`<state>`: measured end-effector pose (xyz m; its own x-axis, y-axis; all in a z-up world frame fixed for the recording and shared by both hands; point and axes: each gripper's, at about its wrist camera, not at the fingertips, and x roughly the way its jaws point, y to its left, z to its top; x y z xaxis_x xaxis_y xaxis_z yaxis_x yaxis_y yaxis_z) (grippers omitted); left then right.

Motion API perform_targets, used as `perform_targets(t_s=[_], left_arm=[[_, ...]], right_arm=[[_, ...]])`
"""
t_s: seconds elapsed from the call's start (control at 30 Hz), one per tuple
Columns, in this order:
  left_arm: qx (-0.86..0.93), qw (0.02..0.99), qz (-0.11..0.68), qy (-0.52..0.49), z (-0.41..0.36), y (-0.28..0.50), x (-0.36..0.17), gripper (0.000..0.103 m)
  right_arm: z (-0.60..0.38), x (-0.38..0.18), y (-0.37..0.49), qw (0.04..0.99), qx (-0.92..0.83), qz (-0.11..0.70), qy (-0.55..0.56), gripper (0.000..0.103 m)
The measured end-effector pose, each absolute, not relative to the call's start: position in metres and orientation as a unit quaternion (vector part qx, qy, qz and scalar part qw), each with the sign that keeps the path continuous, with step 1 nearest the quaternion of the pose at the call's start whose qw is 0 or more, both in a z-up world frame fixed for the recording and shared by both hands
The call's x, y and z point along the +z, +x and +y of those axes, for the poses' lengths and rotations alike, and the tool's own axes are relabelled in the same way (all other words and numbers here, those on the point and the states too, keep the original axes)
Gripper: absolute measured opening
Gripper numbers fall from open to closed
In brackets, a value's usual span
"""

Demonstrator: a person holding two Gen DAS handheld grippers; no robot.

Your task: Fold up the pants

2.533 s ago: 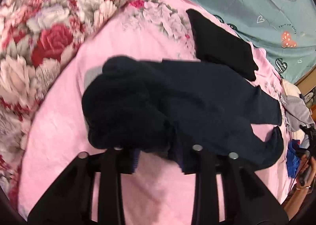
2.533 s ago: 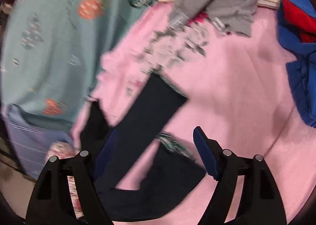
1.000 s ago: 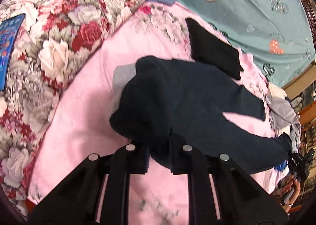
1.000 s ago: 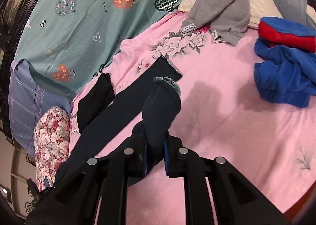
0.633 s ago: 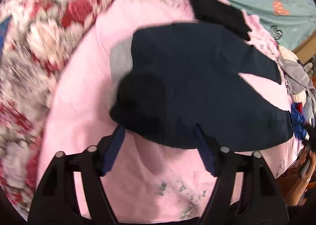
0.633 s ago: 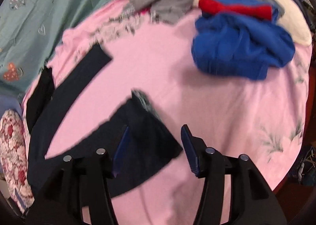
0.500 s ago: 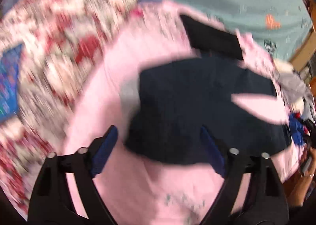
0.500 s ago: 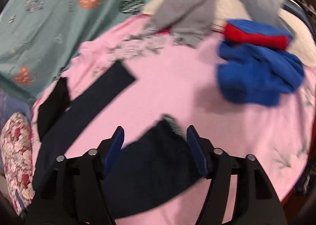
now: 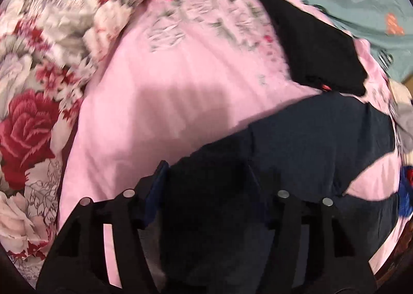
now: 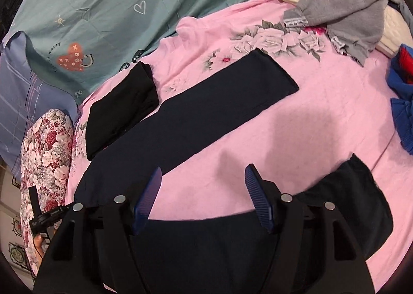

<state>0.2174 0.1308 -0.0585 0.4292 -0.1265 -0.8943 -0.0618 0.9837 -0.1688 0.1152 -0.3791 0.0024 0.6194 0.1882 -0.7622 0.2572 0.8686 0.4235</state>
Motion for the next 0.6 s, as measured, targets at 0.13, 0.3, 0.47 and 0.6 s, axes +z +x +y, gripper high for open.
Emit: perform_targets(t_s=[0.13, 0.3, 0.47, 0.6], left_arm=[[-0.037, 0.866, 0.498, -0.029, 0.109, 0.187, -0.045, 0.024], [-0.136, 0.900, 0.414, -0.010, 0.074, 0.114, 0.007, 0.015], [-0.216, 0.864, 0.454, -0.019, 0.037, 0.086, -0.009, 0.015], [-0.232, 0.841, 0.488, -0.026, 0.020, 0.087, -0.037, 0.015]], right_arm=[[-0.375, -0.006, 0.124, 0.857, -0.017, 0.444, 0.259, 0.068], [-0.354, -0.007, 0.141, 0.856, 0.018, 0.452, 0.251, 0.068], [-0.295, -0.002, 0.169, 0.837, 0.129, 0.481, 0.227, 0.071], [-0.235, -0.004, 0.186, 0.809, 0.207, 0.511, 0.203, 0.083]])
